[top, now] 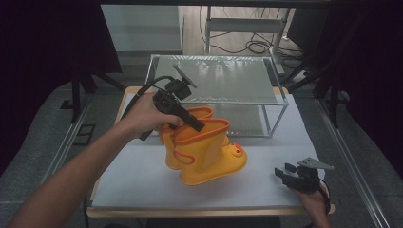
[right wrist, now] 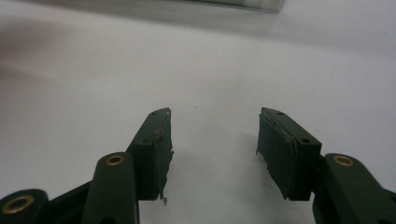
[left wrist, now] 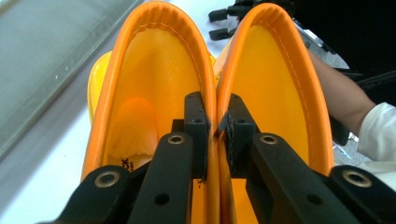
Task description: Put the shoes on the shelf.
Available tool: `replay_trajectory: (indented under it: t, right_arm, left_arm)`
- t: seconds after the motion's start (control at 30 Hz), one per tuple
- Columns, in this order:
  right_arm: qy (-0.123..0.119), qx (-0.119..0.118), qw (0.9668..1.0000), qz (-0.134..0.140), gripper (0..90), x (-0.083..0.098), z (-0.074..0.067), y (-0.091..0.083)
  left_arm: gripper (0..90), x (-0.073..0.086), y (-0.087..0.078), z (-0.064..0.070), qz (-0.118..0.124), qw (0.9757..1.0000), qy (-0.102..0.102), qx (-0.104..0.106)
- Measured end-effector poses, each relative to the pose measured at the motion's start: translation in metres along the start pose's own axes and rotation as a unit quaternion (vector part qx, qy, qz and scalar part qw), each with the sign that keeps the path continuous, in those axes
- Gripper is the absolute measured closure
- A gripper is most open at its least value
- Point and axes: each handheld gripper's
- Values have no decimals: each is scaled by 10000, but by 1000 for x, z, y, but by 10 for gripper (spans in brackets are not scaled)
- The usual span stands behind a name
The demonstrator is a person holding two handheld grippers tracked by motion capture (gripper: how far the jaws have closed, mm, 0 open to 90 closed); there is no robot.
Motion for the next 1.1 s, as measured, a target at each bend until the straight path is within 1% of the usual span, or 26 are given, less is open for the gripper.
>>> replay_trajectory:
  t: [0.1,0.2,0.23,0.27,0.33,0.4,0.43,0.5,0.6,0.67,0.7,0.73,0.87,1.0,1.1]
  right_arm:
    - [32,13,10000,17,444,0,1,0]
    - [38,22,10000,6,444,1,2,0]
    - [52,23,10000,8,444,1,3,0]
    - [52,23,10000,8,444,1,3,0]
    - [50,24,10000,10,444,1,3,0]
    - [53,25,10000,11,444,1,3,0]
    - [56,27,10000,13,445,1,3,-1]
    - [55,37,10000,28,444,1,4,0]
    - [64,36,10000,5,445,1,5,0]
    - [53,26,10000,3,444,1,5,0]
    - [63,31,10000,12,445,1,4,0]
    - [53,34,10000,14,445,1,4,0]
    - [65,32,10000,23,445,1,4,-1]
    - [112,47,9999,17,445,1,5,-1]
    - [105,50,9999,25,445,1,5,-1]
  left_arm:
    - [824,-5,-3,2,51,10000,24,51]
    - [824,-13,-7,7,102,9999,48,77]
    - [824,-19,-9,10,110,9999,104,79]
    - [824,-19,-9,10,110,9999,104,79]
    - [824,-28,-13,15,131,9998,149,87]
    - [824,-33,-18,17,162,9996,199,69]
    - [824,-33,-18,17,162,9996,199,69]
    - [825,-39,-22,19,214,9995,217,56]
    - [825,-53,-31,23,245,9994,260,-12]
    - [825,-56,-33,23,254,9994,239,-24]
    - [825,-59,-34,22,305,9993,208,-29]
    - [825,-63,-37,22,344,9992,200,10]
    - [825,-68,-41,25,390,9989,254,-33]
    - [825,-77,-47,29,446,9985,296,-84]
    - [825,-83,-49,33,437,9985,322,-95]
Point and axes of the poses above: each handheld gripper's, and its own axes: y roughly forward along the jaws, x roughly out of its underside, z roughly to its right, and after that the axes turned 1 degree about x, right-handed
